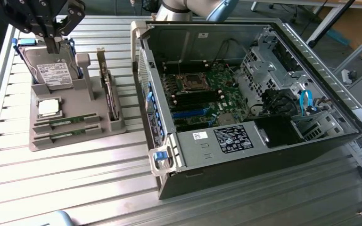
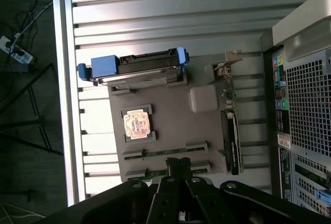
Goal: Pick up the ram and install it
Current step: 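Reach for the ram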
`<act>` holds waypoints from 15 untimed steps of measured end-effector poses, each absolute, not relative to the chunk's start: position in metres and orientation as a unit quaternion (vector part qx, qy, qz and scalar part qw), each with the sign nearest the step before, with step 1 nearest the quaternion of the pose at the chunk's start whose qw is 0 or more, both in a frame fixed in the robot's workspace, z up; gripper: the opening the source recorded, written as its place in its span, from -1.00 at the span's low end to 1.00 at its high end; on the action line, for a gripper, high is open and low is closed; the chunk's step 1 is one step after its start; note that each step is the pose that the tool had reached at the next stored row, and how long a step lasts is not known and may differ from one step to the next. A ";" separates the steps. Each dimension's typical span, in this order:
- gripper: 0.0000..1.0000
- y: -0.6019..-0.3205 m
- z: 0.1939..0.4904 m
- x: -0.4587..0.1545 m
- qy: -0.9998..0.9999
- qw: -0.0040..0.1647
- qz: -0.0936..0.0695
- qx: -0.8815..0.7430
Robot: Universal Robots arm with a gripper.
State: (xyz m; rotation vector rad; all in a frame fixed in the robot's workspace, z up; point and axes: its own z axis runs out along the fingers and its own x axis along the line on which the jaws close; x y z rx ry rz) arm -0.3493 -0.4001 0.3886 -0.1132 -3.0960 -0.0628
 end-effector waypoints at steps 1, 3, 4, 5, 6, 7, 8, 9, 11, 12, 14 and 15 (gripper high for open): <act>-0.79 -0.401 0.389 -0.349 -0.999 0.021 -0.020 -0.036; -0.79 -0.403 0.389 -0.349 -0.999 0.021 -0.020 -0.037; -0.79 -0.404 0.389 -0.349 -0.999 0.021 -0.020 -0.036; -0.79 -0.405 0.389 -0.349 -0.999 0.021 -0.020 -0.037; -0.79 -0.406 0.389 -0.349 -0.999 0.021 -0.020 -0.037; -0.79 -0.407 0.389 -0.349 -0.999 0.021 -0.020 -0.036; -0.79 -0.408 0.389 -0.349 -0.999 0.021 -0.020 -0.037; -0.79 -0.409 0.389 -0.349 -0.999 0.021 -0.020 -0.037; -0.79 -0.411 0.389 -0.349 -0.999 0.021 -0.020 -0.037; -0.79 -0.412 0.389 -0.349 -0.999 0.021 -0.020 -0.036; -0.79 -0.412 0.389 -0.349 -0.999 0.021 -0.020 -0.037; -0.79 -0.412 0.389 -0.349 -0.999 0.021 -0.020 -0.037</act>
